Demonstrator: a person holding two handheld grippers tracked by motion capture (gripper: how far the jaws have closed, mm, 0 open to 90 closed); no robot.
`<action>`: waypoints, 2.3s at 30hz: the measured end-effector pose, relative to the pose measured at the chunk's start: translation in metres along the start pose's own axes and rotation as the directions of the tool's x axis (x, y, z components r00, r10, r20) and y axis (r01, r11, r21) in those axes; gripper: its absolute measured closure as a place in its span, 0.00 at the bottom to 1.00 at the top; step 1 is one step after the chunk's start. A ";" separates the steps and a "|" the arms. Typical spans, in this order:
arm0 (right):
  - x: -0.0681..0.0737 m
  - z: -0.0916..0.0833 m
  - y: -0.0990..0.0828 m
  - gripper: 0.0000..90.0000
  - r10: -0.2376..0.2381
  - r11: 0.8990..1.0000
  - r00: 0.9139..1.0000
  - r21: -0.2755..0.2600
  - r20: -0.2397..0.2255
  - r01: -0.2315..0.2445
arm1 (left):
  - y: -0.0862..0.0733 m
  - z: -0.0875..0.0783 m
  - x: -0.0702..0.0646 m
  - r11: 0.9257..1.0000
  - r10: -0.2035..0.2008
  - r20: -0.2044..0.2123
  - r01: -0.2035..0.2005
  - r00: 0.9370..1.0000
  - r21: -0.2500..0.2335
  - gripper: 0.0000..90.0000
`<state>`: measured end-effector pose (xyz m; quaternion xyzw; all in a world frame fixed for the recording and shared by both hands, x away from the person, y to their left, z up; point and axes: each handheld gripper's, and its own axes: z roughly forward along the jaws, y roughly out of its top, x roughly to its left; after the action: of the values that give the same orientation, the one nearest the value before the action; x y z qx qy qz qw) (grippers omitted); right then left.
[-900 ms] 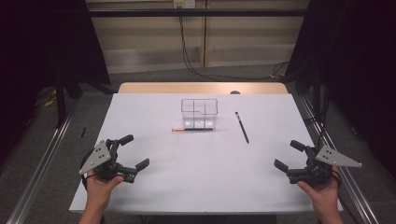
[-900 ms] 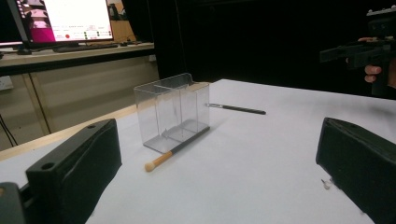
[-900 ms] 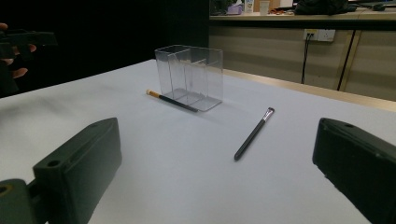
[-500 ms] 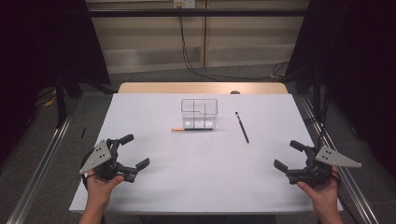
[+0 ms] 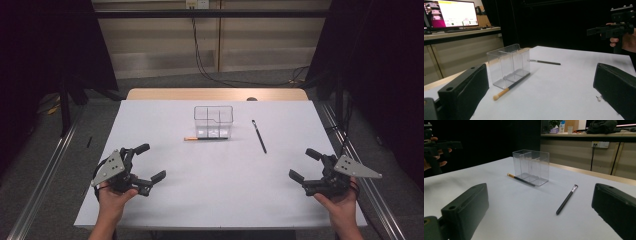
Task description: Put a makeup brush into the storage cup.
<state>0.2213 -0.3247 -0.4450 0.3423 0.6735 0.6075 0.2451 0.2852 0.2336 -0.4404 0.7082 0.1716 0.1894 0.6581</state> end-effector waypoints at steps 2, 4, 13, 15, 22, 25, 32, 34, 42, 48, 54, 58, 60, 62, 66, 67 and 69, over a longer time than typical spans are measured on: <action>0.001 0.002 -0.001 0.01 -0.004 1.000 1.000 0.000 -0.007 0.004 | -0.001 0.002 0.000 1.000 -0.003 0.001 0.003 1.000 0.003 0.00; 0.001 0.004 -0.001 0.00 0.008 1.000 1.000 -0.008 -0.010 -0.008 | -0.002 0.004 0.002 1.000 -0.005 0.000 0.005 1.000 0.017 0.00; 0.006 0.017 -0.002 0.00 -0.011 1.000 0.999 0.001 -0.037 0.011 | 0.000 0.014 0.005 1.000 -0.017 -0.011 0.017 1.000 0.018 0.00; 0.007 0.018 -0.001 0.00 -0.018 1.000 0.999 0.002 -0.038 0.018 | 0.002 0.016 0.006 1.000 -0.015 -0.017 0.015 1.000 0.021 0.00; 0.005 0.018 -0.001 0.00 -0.006 1.000 0.999 -0.003 -0.040 0.006 | 0.007 0.029 0.011 0.999 -0.034 -0.041 0.036 0.999 0.033 0.00; 0.005 0.018 0.000 0.00 -0.010 1.000 0.999 -0.008 -0.038 0.010 | 0.008 0.038 0.013 0.999 -0.032 -0.040 0.033 0.999 0.041 0.00; 0.004 0.019 -0.001 0.00 -0.013 1.000 0.999 -0.006 -0.041 0.012 | 0.009 0.059 0.018 0.999 -0.031 -0.027 0.031 0.999 0.032 0.00; 0.004 0.019 -0.001 0.00 -0.012 1.000 0.999 -0.005 -0.042 0.012 | 0.009 0.064 0.019 0.999 -0.022 -0.033 0.024 0.999 0.042 0.00; 0.005 0.020 -0.001 0.00 -0.015 1.000 0.999 0.001 -0.048 0.015 | 0.007 0.083 0.025 0.997 -0.031 -0.027 0.033 0.999 0.072 0.00; 0.005 0.020 0.000 0.00 -0.019 1.000 0.999 0.003 -0.045 0.019 | 0.005 0.096 0.029 0.995 -0.058 -0.022 0.059 0.998 0.085 0.00; 0.006 0.020 0.000 0.00 -0.021 1.000 0.999 0.006 -0.046 0.022 | 0.005 0.109 0.035 0.993 -0.055 -0.027 0.057 0.998 0.102 0.00; 0.006 0.020 0.000 0.00 -0.022 1.000 0.999 0.004 -0.047 0.023 | 0.004 0.117 0.039 0.991 -0.064 -0.033 0.068 0.997 0.114 0.00; 0.006 0.019 0.000 0.00 -0.022 1.000 0.999 0.001 -0.049 0.022 | 0.004 0.120 0.041 0.990 -0.067 -0.037 0.071 0.997 0.122 0.00; 0.006 0.019 0.000 0.00 -0.022 1.000 0.998 -0.002 -0.050 0.022 | 0.003 0.123 0.043 0.989 -0.070 -0.040 0.075 0.997 0.128 0.00; 0.006 0.019 0.000 0.00 -0.021 1.000 0.999 -0.003 -0.049 0.021 | 0.001 0.129 0.047 0.986 -0.077 -0.047 0.083 0.996 0.144 0.00; 0.006 0.019 0.000 0.00 -0.020 1.000 0.999 -0.002 -0.050 0.020 | 0.000 0.130 0.048 0.985 -0.078 -0.050 0.085 0.996 0.150 0.00; 0.006 0.020 0.000 0.00 -0.021 1.000 0.999 -0.001 -0.049 0.021 | -0.002 0.132 0.050 0.983 -0.085 -0.048 0.092 0.995 0.160 0.00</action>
<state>0.2320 -0.3077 -0.4477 0.3201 0.6826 0.6135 0.2348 0.3937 0.1437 -0.4480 0.7470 0.2311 0.1599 0.6025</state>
